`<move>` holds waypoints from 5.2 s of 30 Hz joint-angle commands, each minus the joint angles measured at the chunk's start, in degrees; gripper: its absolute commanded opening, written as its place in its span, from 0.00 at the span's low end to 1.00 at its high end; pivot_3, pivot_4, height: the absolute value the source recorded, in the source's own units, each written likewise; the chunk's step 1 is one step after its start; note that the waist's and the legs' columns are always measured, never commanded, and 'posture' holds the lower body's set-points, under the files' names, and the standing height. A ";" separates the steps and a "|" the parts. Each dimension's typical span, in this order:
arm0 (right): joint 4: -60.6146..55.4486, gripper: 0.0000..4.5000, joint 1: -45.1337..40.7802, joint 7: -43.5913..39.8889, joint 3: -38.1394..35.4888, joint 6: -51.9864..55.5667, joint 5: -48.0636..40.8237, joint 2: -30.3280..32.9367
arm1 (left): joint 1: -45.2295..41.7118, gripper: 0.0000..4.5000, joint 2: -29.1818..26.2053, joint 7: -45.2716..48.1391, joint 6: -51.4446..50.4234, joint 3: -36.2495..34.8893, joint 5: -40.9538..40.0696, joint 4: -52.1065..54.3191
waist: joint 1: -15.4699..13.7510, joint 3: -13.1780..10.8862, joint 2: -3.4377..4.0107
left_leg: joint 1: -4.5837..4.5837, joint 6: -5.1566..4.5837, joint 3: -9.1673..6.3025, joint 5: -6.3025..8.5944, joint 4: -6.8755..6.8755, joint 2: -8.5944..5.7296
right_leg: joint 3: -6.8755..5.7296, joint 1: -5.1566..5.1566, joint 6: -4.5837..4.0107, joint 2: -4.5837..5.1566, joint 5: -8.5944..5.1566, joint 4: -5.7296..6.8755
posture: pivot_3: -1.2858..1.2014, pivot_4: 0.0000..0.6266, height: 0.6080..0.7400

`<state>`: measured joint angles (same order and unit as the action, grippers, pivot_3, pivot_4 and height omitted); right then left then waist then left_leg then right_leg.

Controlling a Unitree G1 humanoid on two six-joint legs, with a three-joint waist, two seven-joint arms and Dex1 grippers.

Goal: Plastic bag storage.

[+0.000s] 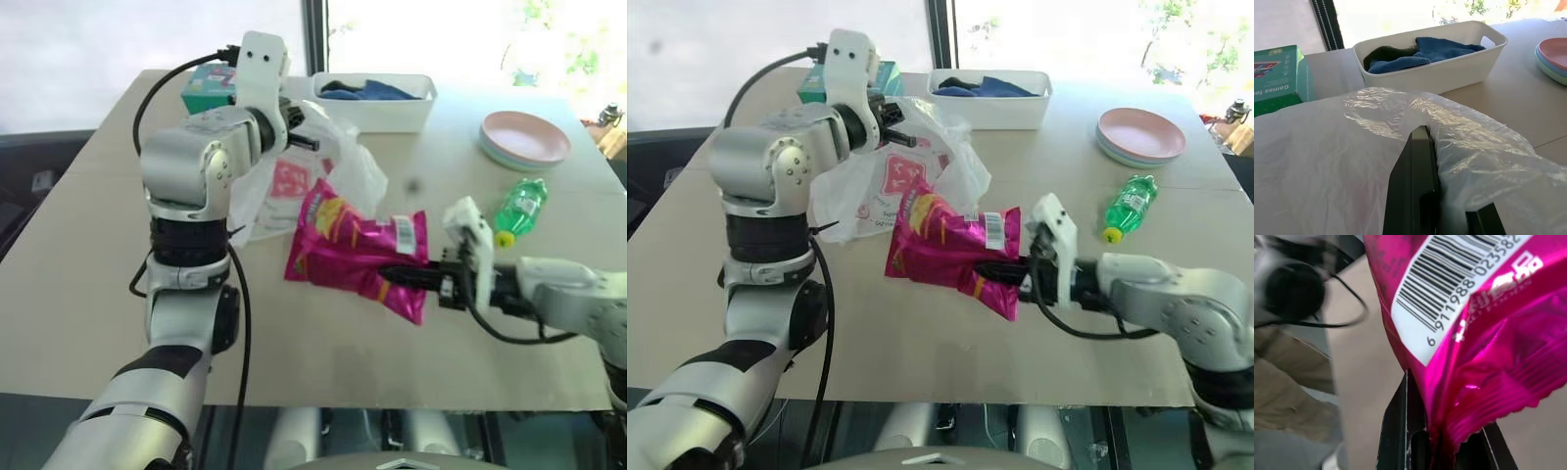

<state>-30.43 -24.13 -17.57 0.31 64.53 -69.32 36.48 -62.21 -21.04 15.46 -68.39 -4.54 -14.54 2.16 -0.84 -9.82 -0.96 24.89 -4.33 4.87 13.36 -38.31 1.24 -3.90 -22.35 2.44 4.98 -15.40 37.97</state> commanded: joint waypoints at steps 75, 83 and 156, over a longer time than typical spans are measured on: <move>20.60 0.99 -19.61 -29.98 1.48 -19.36 16.07 -11.68 | -1.53 0.00 2.14 -7.90 -12.85 -17.33 -23.40 14.56 | 0.08 -0.17 -0.12 | 0.03 0.03 0.20 -0.01 0.09 0.00 | -0.02 -0.21 0.05 -0.17 0.03 0.02 | 0.52 0.24 1.00; 7.95 0.99 -11.14 -21.59 -5.35 -7.77 -1.25 -9.10 | 1.50 0.00 8.55 -9.87 -9.74 -13.87 -21.64 13.06 | 0.04 -0.17 -0.13 | 0.00 0.03 0.01 -0.01 0.00 -0.05 | -0.03 -0.02 0.05 -0.03 0.03 0.04 | 0.52 0.24 1.00; 60.64 0.71 -40.24 -0.77 6.25 -29.47 43.69 -33.70 | 10.49 0.00 -5.75 6.54 -6.40 -7.00 -25.17 17.43 | 2.00 -0.48 0.25 | 0.06 0.09 0.72 -0.07 0.08 0.03 | 0.60 -0.74 0.19 -0.32 0.15 0.42 | 0.52 0.24 1.00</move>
<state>26.88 -60.99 -15.26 6.46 42.79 -27.75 4.10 -51.11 -27.13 22.91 -75.76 -11.18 -39.62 18.34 1.16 -10.30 -0.71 24.95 -4.24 5.62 13.29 -38.21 1.27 -3.28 -23.12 2.63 4.66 -15.25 38.39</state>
